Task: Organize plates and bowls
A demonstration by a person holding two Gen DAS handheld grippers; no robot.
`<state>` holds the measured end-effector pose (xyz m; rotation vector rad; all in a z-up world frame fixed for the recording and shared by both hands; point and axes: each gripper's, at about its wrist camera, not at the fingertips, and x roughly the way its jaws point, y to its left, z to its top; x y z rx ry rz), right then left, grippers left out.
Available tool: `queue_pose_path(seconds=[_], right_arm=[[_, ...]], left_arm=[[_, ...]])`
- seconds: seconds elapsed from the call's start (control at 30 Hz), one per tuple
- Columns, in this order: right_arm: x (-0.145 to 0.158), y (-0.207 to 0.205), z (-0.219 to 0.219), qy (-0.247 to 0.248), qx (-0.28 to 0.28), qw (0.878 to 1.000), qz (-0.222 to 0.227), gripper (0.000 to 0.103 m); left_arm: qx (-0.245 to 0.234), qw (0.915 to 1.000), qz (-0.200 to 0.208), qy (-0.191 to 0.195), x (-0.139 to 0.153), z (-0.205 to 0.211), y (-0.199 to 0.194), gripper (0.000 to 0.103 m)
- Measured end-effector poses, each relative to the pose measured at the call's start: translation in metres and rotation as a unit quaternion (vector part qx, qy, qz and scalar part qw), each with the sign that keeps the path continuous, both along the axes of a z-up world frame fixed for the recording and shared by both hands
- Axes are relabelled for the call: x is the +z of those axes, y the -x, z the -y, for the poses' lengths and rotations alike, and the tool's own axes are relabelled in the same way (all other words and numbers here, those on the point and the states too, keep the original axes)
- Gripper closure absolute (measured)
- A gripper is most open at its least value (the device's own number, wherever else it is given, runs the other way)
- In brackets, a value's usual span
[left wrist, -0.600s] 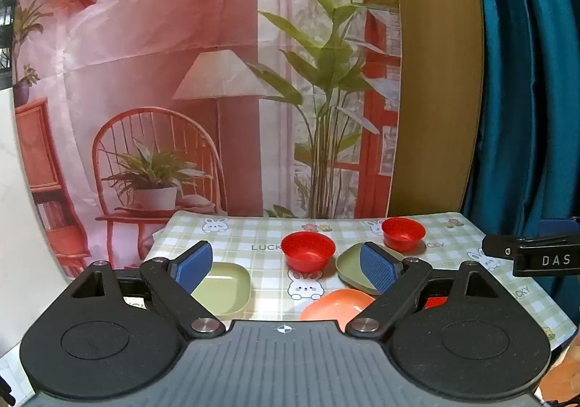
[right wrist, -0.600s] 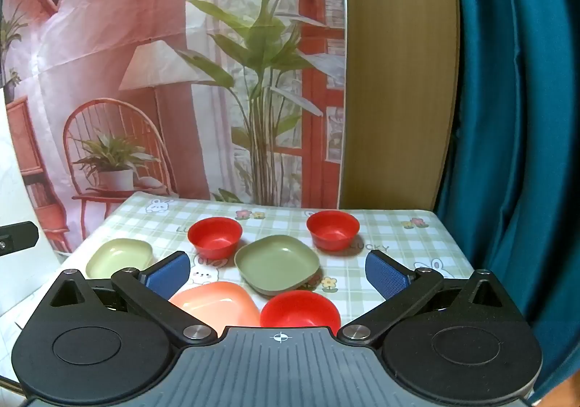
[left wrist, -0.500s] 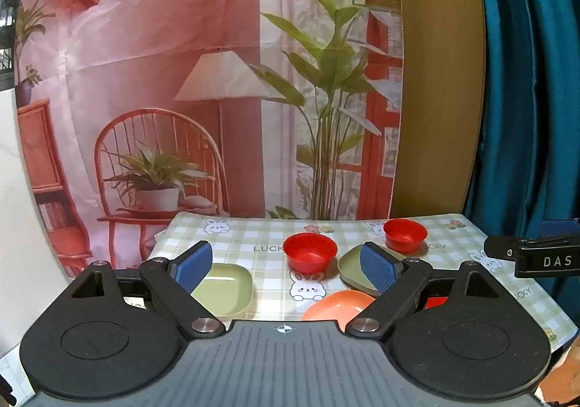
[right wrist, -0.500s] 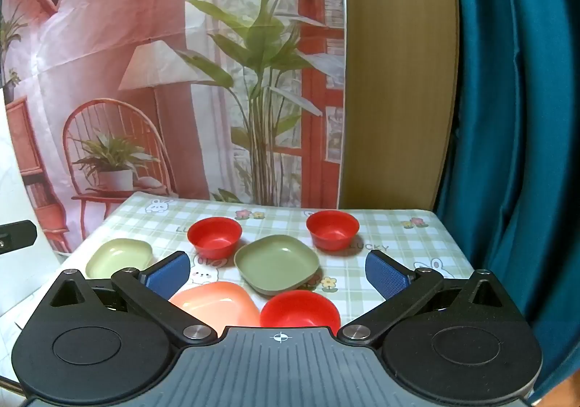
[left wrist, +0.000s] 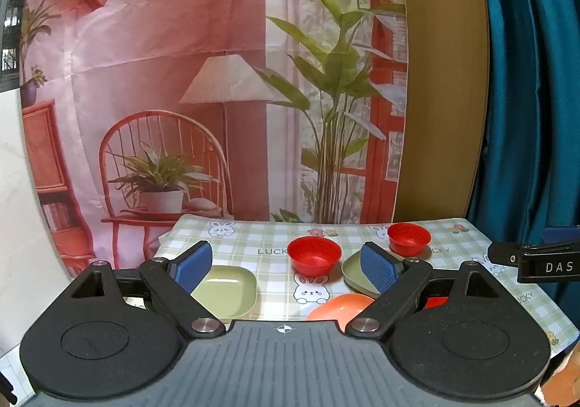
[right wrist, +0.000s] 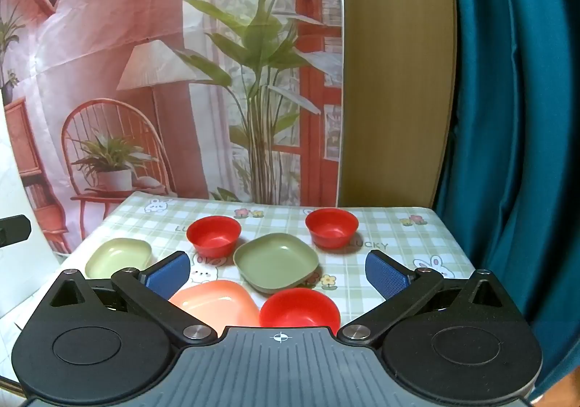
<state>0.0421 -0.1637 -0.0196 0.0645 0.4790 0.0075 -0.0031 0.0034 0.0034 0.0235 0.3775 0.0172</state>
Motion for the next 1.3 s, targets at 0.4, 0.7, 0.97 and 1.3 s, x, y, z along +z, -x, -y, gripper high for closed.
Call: queue_pose_path(seconds=[0.4, 0.7, 0.97, 1.3], right_arm=[[-0.0001, 0.0, 0.0002, -0.001, 0.0, 1.0, 0.0, 0.0], [-0.0003, 0.0003, 0.0002, -0.001, 0.0, 1.0, 0.0, 0.0], [-0.0009, 0.003, -0.0019, -0.001, 0.001, 1.0, 0.001, 0.0], [0.0004, 0.0052, -0.0005, -0.001, 0.001, 1.0, 0.005, 0.0]], left_arm=[[0.0, 1.0, 0.0, -0.001, -0.0005, 0.0012, 0.0001, 0.013], [0.001, 1.0, 0.0, 0.0, -0.0009, 0.0013, -0.0002, 0.013], [0.002, 1.0, 0.002, 0.002, 0.0009, 0.0005, 0.0011, 0.012], [0.001, 1.0, 0.005, 0.005, 0.0029, 0.0006, 0.0012, 0.013]])
